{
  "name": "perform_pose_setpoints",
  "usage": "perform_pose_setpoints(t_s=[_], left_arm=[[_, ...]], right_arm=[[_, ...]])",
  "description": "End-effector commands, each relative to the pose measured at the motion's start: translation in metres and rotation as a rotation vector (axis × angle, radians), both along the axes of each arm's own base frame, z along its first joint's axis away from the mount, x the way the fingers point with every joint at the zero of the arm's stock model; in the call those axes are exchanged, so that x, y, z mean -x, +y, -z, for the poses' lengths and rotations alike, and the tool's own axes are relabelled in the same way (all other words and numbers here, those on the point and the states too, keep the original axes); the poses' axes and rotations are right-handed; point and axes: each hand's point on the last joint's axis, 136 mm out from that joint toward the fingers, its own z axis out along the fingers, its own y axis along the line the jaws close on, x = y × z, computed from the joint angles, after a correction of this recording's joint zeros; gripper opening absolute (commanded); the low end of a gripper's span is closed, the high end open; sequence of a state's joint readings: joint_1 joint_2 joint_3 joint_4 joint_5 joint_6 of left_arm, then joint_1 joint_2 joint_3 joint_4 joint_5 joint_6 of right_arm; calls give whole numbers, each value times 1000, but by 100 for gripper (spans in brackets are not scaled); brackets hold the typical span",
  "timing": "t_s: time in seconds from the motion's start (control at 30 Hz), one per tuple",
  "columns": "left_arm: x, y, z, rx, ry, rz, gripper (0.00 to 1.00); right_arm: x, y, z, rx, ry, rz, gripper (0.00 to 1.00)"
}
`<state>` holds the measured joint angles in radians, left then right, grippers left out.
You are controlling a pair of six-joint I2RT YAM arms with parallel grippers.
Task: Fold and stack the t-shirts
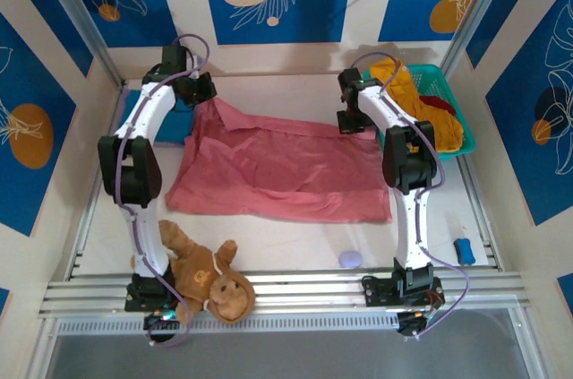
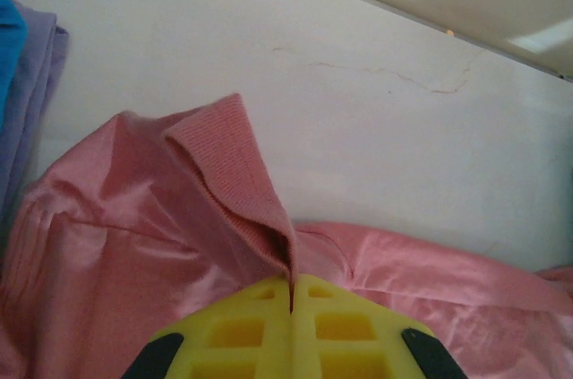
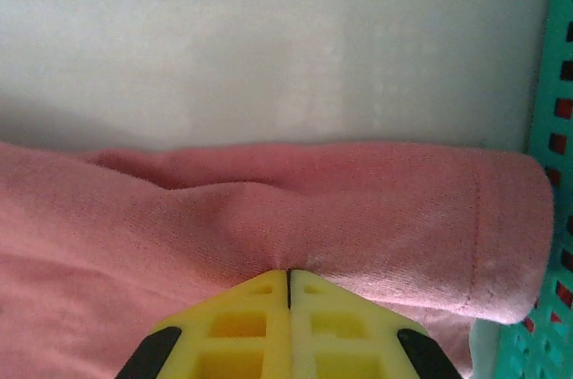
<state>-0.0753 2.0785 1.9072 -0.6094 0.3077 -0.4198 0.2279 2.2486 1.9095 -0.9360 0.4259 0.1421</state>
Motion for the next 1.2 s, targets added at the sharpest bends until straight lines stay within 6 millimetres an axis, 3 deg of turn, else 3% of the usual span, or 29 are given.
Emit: perform_pose_setpoints(t_s=[0.0,0.23,0.43,0.63,0.93,1.17], left_arm=[[17,4,-24,4,-7,24,0],[39,5,-36,0,39,28,0],[58,4,-28,6,107,41,0],[70,2,-34,19,134,47,0],[93,-5,-35,28,183,77,0],[105,3,-40,-17,183,74,0]], right_arm=[[5,6,-24,-29,-45,4,0],[19,2,-30,-29,-6,-16,0],[39,3,-22,-67,91,-5,0],[55,-7,-17,-80,143,34,0],[67,-9,-26,-87,148,37,0],[78,-9,-37,-90,149,36,0]])
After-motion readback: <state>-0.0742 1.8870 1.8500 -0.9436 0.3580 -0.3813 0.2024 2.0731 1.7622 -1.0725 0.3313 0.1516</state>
